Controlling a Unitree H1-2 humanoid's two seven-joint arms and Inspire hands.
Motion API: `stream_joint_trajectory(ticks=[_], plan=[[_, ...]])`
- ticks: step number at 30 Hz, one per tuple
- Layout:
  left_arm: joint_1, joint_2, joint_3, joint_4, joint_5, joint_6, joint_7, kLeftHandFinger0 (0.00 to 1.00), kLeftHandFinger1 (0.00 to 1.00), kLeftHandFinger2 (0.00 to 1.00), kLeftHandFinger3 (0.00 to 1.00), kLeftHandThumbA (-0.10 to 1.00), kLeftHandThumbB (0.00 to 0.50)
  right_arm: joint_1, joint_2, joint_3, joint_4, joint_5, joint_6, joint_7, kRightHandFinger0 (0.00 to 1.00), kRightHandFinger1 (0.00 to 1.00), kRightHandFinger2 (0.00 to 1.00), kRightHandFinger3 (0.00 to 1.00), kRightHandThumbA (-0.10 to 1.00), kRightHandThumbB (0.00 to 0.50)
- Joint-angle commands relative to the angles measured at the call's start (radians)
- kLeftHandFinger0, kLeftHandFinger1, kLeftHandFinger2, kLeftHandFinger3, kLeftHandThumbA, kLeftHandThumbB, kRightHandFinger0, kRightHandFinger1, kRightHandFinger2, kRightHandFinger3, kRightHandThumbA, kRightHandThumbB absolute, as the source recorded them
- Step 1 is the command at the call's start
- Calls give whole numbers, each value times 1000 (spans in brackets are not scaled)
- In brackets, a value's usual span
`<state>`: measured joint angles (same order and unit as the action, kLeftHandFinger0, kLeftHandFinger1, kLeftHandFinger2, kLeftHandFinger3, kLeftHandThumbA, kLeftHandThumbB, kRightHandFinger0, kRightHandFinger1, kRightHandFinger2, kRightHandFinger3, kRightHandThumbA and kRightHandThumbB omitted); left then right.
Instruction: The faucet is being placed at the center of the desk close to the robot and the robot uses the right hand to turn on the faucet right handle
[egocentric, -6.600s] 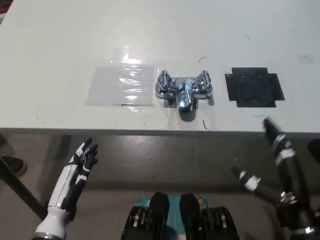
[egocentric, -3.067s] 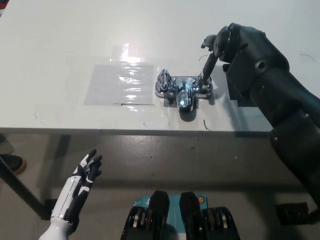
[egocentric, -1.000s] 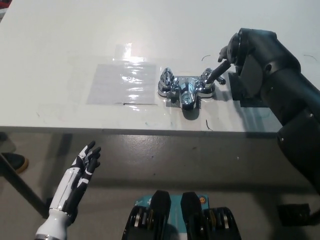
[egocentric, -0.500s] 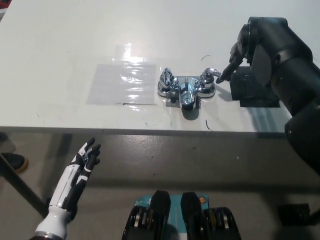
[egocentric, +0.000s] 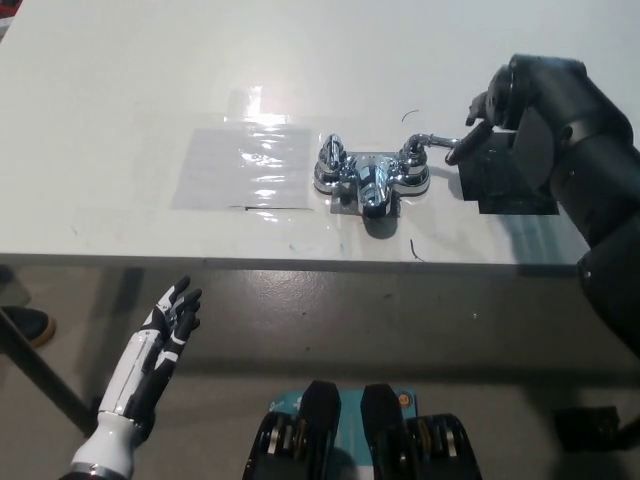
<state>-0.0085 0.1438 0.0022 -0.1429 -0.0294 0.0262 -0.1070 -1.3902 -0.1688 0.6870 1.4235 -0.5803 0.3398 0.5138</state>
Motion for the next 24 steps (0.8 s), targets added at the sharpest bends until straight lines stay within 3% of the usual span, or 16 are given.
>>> stream_joint_trajectory(ticks=[1, 4, 10, 17, 18, 22, 24], plan=[[-24, 15, 2, -34, -4, -9, -12, 1000, 1000, 1000, 1000, 871, 150, -60, -27, -50, -49, -14, 74, -340, 1000, 1000, 1000, 1000, 622, 447], [-27, 19, 0, -27, 4, -22, -13, 1000, 1000, 1000, 1000, 876, 140, -54, -29, -71, -54, -5, 66, -404, 1000, 1000, 1000, 1000, 628, 416], [-26, 20, -3, -21, -3, -32, -20, 1000, 1000, 1000, 1000, 885, 141, -49, -31, -70, -59, -19, 54, -432, 1000, 1000, 1000, 1000, 640, 404], [-24, 19, -4, -28, 8, -20, -14, 1000, 1000, 1000, 1000, 889, 144, -49, -47, -111, -75, 9, 15, -414, 1000, 1000, 1000, 1000, 641, 414], [-26, 20, -4, -26, 5, -23, -16, 1000, 1000, 1000, 1000, 887, 140, -54, -54, -117, -88, 9, 5, -408, 1000, 1000, 1000, 1000, 643, 434], [-26, 21, -1, -28, -5, -18, -19, 1000, 1000, 1000, 1000, 875, 137, -67, -93, -160, -197, 9, 3, -400, 1000, 1000, 1000, 1000, 535, 434], [-25, 18, -1, -25, -5, -19, -16, 1000, 1000, 1000, 1000, 872, 138, -66, -133, -185, -292, 8, 33, -371, 1000, 1000, 1000, 1000, 487, 405]])
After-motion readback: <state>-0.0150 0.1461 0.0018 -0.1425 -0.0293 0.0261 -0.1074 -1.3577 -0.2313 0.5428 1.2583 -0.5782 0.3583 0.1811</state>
